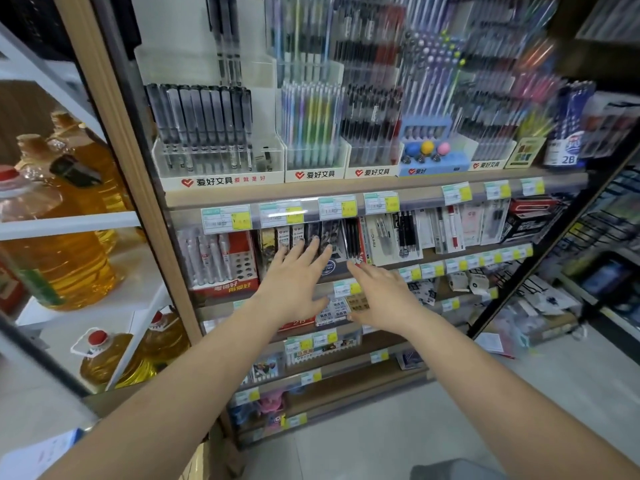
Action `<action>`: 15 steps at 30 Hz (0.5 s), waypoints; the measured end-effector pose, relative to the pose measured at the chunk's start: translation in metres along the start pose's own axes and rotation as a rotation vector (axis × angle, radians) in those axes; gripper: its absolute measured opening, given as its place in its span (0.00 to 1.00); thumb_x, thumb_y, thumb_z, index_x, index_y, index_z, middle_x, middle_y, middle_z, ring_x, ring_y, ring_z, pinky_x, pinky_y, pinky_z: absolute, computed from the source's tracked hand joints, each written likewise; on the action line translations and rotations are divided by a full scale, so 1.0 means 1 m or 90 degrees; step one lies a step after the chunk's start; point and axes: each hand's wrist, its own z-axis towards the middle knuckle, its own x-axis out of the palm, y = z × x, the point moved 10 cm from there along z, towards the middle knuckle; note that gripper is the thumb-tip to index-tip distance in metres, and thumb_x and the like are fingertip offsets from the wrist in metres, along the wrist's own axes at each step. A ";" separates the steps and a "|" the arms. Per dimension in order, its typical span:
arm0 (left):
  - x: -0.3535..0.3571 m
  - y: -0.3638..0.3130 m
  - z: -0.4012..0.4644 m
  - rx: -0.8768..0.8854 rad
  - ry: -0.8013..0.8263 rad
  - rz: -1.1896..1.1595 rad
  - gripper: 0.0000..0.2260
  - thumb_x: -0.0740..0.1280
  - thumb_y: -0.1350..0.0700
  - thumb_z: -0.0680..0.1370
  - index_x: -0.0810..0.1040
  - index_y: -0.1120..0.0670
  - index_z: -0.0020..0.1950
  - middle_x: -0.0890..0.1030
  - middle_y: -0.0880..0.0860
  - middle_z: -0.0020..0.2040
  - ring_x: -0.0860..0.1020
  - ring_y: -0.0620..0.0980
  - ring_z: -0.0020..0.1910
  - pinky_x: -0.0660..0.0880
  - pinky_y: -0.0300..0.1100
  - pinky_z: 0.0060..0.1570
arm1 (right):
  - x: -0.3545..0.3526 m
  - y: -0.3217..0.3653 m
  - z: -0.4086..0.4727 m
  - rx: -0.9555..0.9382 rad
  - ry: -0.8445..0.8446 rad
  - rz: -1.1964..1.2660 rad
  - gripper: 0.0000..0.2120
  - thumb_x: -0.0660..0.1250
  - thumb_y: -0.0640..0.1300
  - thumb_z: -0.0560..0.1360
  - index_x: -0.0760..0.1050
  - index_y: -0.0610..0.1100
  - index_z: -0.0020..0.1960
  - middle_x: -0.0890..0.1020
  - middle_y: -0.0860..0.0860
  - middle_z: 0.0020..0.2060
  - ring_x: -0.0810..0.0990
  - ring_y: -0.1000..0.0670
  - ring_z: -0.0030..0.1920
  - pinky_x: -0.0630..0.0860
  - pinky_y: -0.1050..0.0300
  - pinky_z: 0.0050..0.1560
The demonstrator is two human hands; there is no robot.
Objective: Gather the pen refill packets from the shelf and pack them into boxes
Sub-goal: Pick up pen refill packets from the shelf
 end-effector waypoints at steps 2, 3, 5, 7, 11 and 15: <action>0.002 -0.008 0.009 0.004 0.001 0.002 0.39 0.60 0.40 0.77 0.40 0.49 0.78 0.43 0.54 0.79 0.45 0.56 0.77 0.44 0.55 0.75 | -0.001 -0.011 0.003 0.000 0.005 0.000 0.46 0.69 0.58 0.72 0.41 0.52 0.77 0.52 0.47 0.77 0.51 0.46 0.76 0.50 0.36 0.73; 0.003 -0.013 0.014 0.006 0.002 0.006 0.39 0.60 0.39 0.77 0.40 0.49 0.78 0.43 0.54 0.79 0.45 0.56 0.77 0.43 0.55 0.75 | -0.001 -0.017 0.005 0.001 0.007 0.002 0.46 0.68 0.58 0.72 0.41 0.52 0.78 0.52 0.47 0.77 0.51 0.46 0.76 0.50 0.36 0.73; 0.005 -0.022 0.023 0.006 0.008 0.012 0.39 0.60 0.39 0.77 0.39 0.49 0.78 0.42 0.53 0.79 0.44 0.56 0.77 0.42 0.54 0.74 | -0.002 -0.027 0.009 -0.004 0.011 0.003 0.46 0.68 0.58 0.72 0.41 0.52 0.78 0.52 0.48 0.77 0.51 0.46 0.76 0.49 0.36 0.74; 0.007 -0.027 0.033 -0.001 0.013 0.020 0.40 0.60 0.39 0.77 0.39 0.49 0.78 0.41 0.54 0.78 0.44 0.56 0.77 0.43 0.56 0.75 | -0.002 -0.037 0.014 -0.017 0.011 0.001 0.46 0.68 0.58 0.72 0.42 0.52 0.77 0.52 0.48 0.77 0.51 0.46 0.76 0.49 0.37 0.74; 0.011 -0.033 0.054 -0.034 0.025 0.028 0.40 0.60 0.39 0.77 0.38 0.49 0.77 0.41 0.54 0.78 0.44 0.55 0.77 0.43 0.55 0.75 | -0.005 -0.055 0.028 -0.055 0.015 0.008 0.46 0.68 0.58 0.72 0.41 0.52 0.78 0.52 0.48 0.77 0.51 0.46 0.76 0.48 0.38 0.74; 0.014 -0.044 0.073 -0.061 0.028 0.040 0.40 0.59 0.38 0.76 0.38 0.49 0.77 0.41 0.54 0.79 0.44 0.56 0.77 0.42 0.55 0.74 | -0.009 -0.077 0.042 -0.096 0.018 -0.004 0.46 0.68 0.58 0.72 0.41 0.52 0.77 0.51 0.48 0.77 0.52 0.46 0.76 0.48 0.38 0.74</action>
